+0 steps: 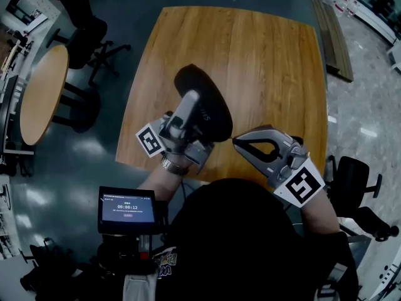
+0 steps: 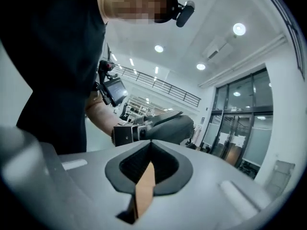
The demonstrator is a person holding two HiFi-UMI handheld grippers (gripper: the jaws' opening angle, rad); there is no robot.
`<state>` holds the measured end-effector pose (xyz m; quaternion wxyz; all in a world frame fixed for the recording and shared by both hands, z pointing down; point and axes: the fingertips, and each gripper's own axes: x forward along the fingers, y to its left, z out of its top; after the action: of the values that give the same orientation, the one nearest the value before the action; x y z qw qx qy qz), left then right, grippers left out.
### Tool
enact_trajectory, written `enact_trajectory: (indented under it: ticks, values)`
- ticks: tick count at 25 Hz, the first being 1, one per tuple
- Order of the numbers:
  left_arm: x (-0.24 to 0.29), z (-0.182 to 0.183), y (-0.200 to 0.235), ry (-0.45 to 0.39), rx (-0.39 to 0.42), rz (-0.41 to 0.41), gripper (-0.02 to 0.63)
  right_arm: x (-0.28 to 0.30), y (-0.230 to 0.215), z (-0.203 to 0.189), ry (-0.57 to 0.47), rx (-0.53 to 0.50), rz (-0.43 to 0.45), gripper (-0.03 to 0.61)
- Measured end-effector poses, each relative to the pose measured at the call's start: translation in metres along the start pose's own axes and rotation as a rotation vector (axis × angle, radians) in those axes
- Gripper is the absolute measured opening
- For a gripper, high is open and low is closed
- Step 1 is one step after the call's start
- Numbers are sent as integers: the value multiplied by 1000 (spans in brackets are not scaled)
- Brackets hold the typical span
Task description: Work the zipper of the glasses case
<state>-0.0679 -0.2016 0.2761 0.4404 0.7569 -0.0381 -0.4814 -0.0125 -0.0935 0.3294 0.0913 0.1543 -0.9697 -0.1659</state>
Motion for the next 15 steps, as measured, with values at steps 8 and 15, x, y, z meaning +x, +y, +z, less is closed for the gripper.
enact_trajectory:
  ticks: [8,15]
  values:
    - [-27,20,56,-333,-20,333,253,15,1,-33,-11,162,-168,5]
    - [-36,2,74,-267,-8,412,252,21,16,-50,68,100,-90,3]
